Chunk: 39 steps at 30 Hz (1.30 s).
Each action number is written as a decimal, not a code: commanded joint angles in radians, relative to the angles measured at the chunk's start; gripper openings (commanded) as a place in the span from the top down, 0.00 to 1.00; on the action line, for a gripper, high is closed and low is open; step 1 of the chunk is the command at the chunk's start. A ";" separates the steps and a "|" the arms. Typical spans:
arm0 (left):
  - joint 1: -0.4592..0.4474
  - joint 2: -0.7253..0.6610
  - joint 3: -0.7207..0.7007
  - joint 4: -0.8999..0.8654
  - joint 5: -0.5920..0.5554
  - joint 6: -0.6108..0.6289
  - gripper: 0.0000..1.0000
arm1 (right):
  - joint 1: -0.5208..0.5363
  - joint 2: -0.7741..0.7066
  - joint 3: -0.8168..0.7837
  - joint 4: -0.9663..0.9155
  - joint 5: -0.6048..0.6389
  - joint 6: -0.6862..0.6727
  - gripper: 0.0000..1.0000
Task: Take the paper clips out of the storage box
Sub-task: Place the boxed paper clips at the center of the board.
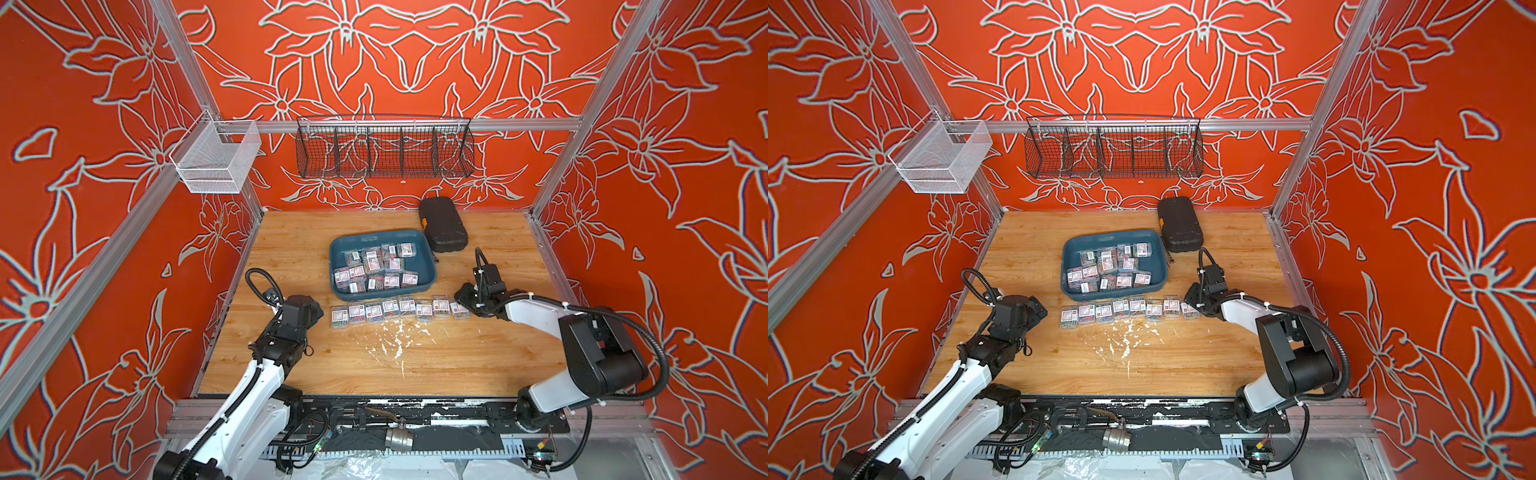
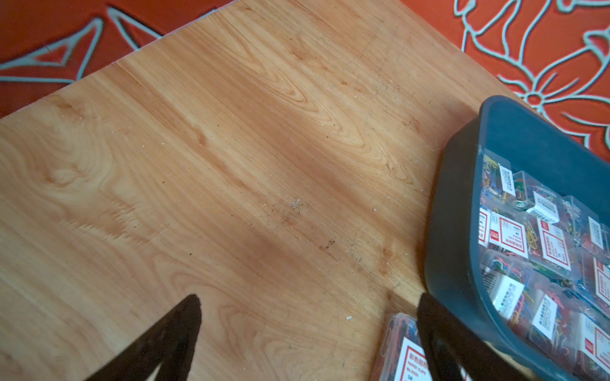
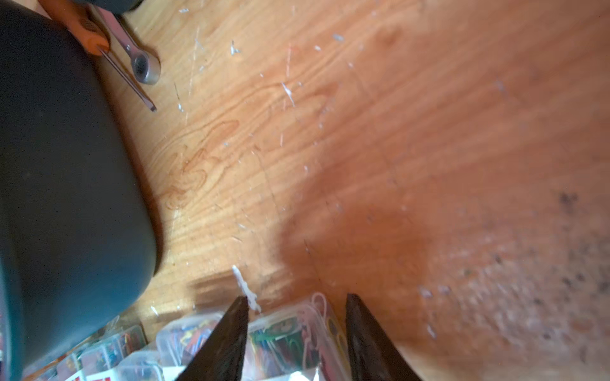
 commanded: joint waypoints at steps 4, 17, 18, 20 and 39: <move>0.002 -0.022 -0.018 0.011 -0.015 0.000 0.01 | -0.004 -0.028 -0.051 0.058 -0.011 0.084 0.50; 0.002 -0.025 -0.020 0.012 -0.013 0.000 0.01 | -0.004 -0.100 -0.111 0.049 0.052 0.134 0.41; 0.002 -0.026 -0.020 0.012 -0.012 0.001 0.01 | -0.003 -0.105 -0.123 0.056 0.049 0.142 0.41; 0.002 -0.026 -0.021 0.012 -0.013 0.001 0.01 | -0.002 -0.110 -0.152 0.084 0.038 0.154 0.40; 0.002 -0.030 -0.023 0.012 -0.011 0.000 0.01 | 0.005 -0.064 -0.240 0.286 -0.062 0.238 0.45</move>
